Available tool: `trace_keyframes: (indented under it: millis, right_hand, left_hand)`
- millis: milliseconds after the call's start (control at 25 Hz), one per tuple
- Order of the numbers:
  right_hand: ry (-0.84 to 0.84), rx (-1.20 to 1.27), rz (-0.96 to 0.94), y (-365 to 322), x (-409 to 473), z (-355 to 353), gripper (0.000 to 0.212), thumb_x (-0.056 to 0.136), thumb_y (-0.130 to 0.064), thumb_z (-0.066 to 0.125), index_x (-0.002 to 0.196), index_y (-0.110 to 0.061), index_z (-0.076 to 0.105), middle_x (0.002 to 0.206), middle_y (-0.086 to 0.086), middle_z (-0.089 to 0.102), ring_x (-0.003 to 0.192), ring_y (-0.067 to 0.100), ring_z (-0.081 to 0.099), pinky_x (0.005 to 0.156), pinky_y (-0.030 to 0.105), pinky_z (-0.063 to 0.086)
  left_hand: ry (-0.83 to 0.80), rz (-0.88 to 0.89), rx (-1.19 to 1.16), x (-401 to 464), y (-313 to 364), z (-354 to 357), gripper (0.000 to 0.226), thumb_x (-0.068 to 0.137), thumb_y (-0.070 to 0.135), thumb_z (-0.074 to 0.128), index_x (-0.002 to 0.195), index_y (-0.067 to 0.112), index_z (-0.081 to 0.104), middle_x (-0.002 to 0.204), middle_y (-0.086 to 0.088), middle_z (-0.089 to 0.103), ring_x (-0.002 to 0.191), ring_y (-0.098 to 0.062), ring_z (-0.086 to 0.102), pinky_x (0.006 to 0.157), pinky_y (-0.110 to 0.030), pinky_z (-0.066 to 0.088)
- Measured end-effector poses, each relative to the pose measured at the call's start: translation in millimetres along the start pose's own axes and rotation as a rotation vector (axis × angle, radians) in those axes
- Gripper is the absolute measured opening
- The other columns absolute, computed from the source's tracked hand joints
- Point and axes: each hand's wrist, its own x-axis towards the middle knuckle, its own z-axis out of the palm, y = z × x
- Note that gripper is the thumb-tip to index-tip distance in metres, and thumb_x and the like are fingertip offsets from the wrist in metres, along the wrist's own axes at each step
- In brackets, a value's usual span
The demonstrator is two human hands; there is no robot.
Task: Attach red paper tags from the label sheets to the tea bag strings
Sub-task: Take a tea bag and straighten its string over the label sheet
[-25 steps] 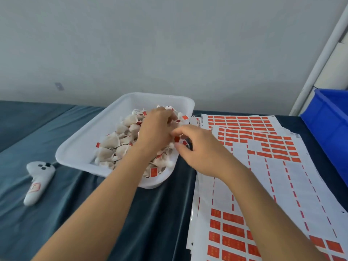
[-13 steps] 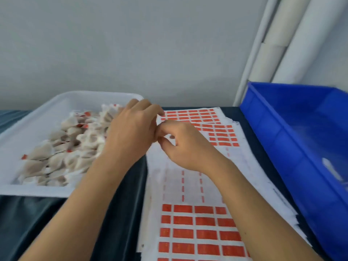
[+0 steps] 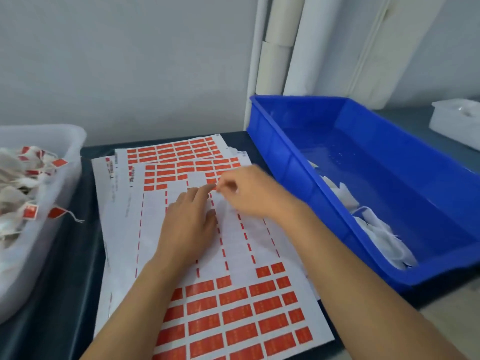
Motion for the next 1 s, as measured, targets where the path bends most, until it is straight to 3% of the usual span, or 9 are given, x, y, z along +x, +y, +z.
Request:
trace_keyframes:
  millis: [160, 240, 320, 360, 440, 520, 640, 760, 1000]
  right_hand:
    - [0.357, -0.039, 0.147, 25, 1, -58, 0.022, 0.097, -0.018, 0.053, 0.096, -0.027, 0.073, 0.092, -0.011, 0.070, 0.084, 0.013, 0.063, 0.071, 0.035, 0.054]
    - [0.422, -0.066, 0.258, 49, -10, -87, 0.030, 0.094, -0.009, 0.051, 0.108, -0.026, 0.071, 0.104, -0.005, 0.069, 0.092, 0.020, 0.062, 0.076, 0.037, 0.053]
    - [0.316, -0.131, 0.417, 76, -26, -108, 0.027, 0.095, -0.009, 0.054, 0.115, -0.021, 0.066, 0.111, 0.002, 0.066, 0.091, 0.023, 0.061, 0.070, 0.036, 0.050]
    - [0.180, -0.205, 0.510, 86, -35, -113, 0.020, 0.097, -0.016, 0.058, 0.115, -0.018, 0.065, 0.113, 0.005, 0.066, 0.090, 0.024, 0.063, 0.068, 0.035, 0.050]
    - [-0.135, -0.326, 0.671, 100, -50, -113, 0.026, 0.098, -0.031, 0.062, 0.119, -0.015, 0.066, 0.116, 0.011, 0.066, 0.095, 0.028, 0.067, 0.076, 0.039, 0.056]
    - [-0.304, -0.284, 0.740, 105, -59, -104, 0.034, 0.095, -0.024, 0.064, 0.127, -0.017, 0.062, 0.116, 0.013, 0.067, 0.097, 0.033, 0.070, 0.090, 0.049, 0.060]
    - [-0.271, -0.223, 0.709, 108, -61, -96, 0.039, 0.090, -0.012, 0.064, 0.125, -0.028, 0.062, 0.101, 0.006, 0.069, 0.082, 0.027, 0.071, 0.082, 0.044, 0.063]
    - [-0.087, -0.275, 0.662, 112, -58, -94, 0.028, 0.087, -0.004, 0.062, 0.104, -0.024, 0.073, 0.085, 0.001, 0.069, 0.072, 0.023, 0.069, 0.063, 0.032, 0.057]
    - [0.046, -0.309, 0.623, 117, -56, -92, 0.010, 0.094, -0.018, 0.064, 0.094, -0.024, 0.072, 0.094, 0.001, 0.069, 0.086, 0.027, 0.066, 0.080, 0.042, 0.060]
  left_hand:
    - [-0.056, -0.014, 0.007, 0, -8, -2, 0.056, 0.100, 0.042, 0.060, 0.150, 0.044, 0.035, 0.158, 0.011, 0.045, 0.142, -0.019, 0.047, 0.116, -0.049, 0.041]
    - [-0.058, -0.016, 0.022, -1, -7, -1, 0.055, 0.100, 0.042, 0.060, 0.150, 0.042, 0.037, 0.158, 0.011, 0.045, 0.142, -0.019, 0.046, 0.117, -0.049, 0.040]
    - [-0.051, -0.017, 0.024, -1, -6, -1, 0.055, 0.100, 0.040, 0.061, 0.151, 0.040, 0.038, 0.157, 0.010, 0.047, 0.141, -0.020, 0.047, 0.117, -0.050, 0.040]
    - [-0.048, -0.023, 0.015, -1, -6, -1, 0.056, 0.100, 0.039, 0.062, 0.151, 0.040, 0.038, 0.157, 0.009, 0.048, 0.141, -0.020, 0.048, 0.116, -0.050, 0.041]
    - [-0.053, -0.031, 0.011, 0, -7, -2, 0.056, 0.100, 0.038, 0.062, 0.151, 0.040, 0.038, 0.156, 0.008, 0.048, 0.140, -0.020, 0.048, 0.116, -0.051, 0.042]
    - [-0.062, -0.033, 0.018, -1, -6, -2, 0.056, 0.100, 0.039, 0.062, 0.151, 0.041, 0.038, 0.156, 0.009, 0.048, 0.140, -0.020, 0.048, 0.116, -0.051, 0.042]
    - [-0.061, -0.038, 0.007, 0, -7, -2, 0.055, 0.100, 0.039, 0.062, 0.150, 0.042, 0.038, 0.155, 0.009, 0.049, 0.140, -0.019, 0.048, 0.116, -0.051, 0.043]
    - [-0.064, -0.039, -0.016, -2, -7, -3, 0.054, 0.101, 0.038, 0.061, 0.149, 0.042, 0.039, 0.155, 0.009, 0.049, 0.139, -0.019, 0.049, 0.116, -0.051, 0.044]
    - [-0.057, -0.029, -0.032, -1, -9, -3, 0.052, 0.101, 0.039, 0.060, 0.149, 0.041, 0.040, 0.154, 0.010, 0.049, 0.138, -0.018, 0.049, 0.115, -0.050, 0.044]
